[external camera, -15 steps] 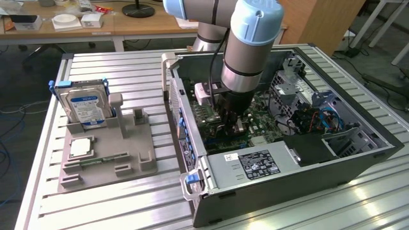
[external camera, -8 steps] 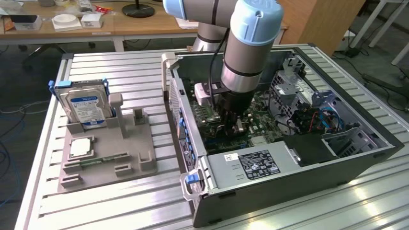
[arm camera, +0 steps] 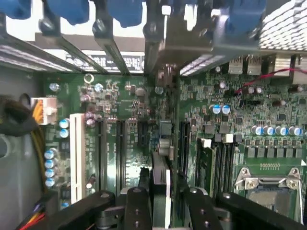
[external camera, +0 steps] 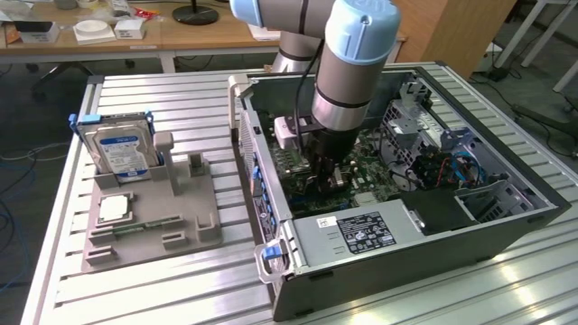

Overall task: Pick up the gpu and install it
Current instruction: 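Insert the gpu into the slot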

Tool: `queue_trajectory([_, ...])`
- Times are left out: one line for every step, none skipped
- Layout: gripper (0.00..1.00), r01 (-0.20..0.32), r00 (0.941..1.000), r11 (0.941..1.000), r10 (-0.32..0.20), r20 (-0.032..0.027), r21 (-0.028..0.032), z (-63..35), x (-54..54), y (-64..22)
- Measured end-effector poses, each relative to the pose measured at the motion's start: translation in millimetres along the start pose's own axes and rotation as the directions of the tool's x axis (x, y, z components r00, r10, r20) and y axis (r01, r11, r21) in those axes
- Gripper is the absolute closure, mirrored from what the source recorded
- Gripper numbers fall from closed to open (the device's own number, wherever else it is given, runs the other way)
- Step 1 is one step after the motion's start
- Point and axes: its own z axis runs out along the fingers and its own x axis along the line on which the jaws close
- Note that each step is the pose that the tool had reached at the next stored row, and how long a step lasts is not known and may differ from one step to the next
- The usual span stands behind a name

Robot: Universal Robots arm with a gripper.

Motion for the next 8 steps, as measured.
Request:
queue_trajectory([0.67,0.000,1.0000,1.0000,0.000,-0.0004,0.0006,-2.0,0.0,-0.1])
queue_trajectory([0.67,0.000,1.0000,1.0000,0.000,-0.0007,0.0014,-4.2,-0.1,-0.1])
queue_trajectory([0.67,0.000,1.0000,1.0000,0.000,-0.0007,0.0023,-6.4,-0.2,-0.2])
queue_trajectory([0.67,0.000,1.0000,1.0000,0.000,-0.0007,0.0030,-8.7,-0.3,-0.2])
queue_trajectory([0.67,0.000,1.0000,1.0000,0.000,-0.0007,0.0037,-10.9,-0.4,-0.2])
queue_trajectory([0.67,0.000,1.0000,1.0000,0.000,-0.0007,0.0041,-13.3,-0.6,-0.3])
queue_trajectory([0.67,0.000,1.0000,1.0000,0.000,-0.0007,0.0046,-15.5,-0.7,-0.4])
queue_trajectory([0.67,0.000,1.0000,1.0000,0.000,-0.0006,0.0052,-17.3,-0.7,-0.5])
